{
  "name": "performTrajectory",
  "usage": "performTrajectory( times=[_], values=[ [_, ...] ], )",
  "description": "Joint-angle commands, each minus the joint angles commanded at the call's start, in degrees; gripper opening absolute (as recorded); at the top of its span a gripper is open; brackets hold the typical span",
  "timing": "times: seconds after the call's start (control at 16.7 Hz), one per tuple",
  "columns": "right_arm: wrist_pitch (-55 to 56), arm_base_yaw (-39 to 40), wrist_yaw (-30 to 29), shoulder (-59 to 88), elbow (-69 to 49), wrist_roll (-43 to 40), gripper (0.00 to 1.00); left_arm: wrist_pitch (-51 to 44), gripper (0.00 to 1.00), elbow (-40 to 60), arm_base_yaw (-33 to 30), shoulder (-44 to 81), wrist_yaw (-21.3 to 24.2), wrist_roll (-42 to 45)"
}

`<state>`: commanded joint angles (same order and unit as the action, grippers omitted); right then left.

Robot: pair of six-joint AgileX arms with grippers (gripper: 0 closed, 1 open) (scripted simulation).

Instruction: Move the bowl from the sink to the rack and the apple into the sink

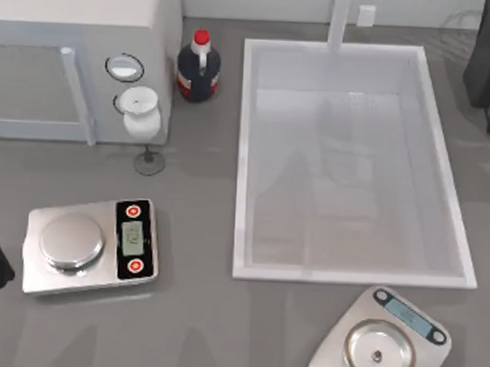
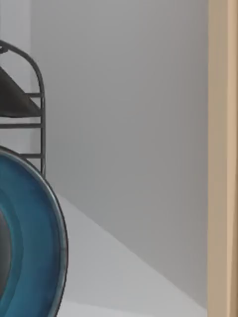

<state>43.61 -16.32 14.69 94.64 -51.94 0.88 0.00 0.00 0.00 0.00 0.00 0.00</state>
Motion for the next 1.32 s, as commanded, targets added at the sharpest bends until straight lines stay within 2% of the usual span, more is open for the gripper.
performTrajectory(
  times=[0.3, 0.96, 1.32],
  values=[
    [-9.05, 3.34, -2.96, -20.26, 10.96, -0.14, 1.0, 0.0, 1.0, 0.0, 0.0, 0.0, 0.0, 0.0],
    [-35.44, 13.27, -11.92, -78.9, 42.23, -0.68, 1.0, 0.0, 1.0, 0.0, 0.0, 0.0, 0.0, 0.0],
    [-43.38, 16.23, -14.61, -94.21, 51.66, -0.88, 1.0, 0.0, 1.0, 0.0, 0.0, 0.0, 0.0, 0.0]
  ],
)
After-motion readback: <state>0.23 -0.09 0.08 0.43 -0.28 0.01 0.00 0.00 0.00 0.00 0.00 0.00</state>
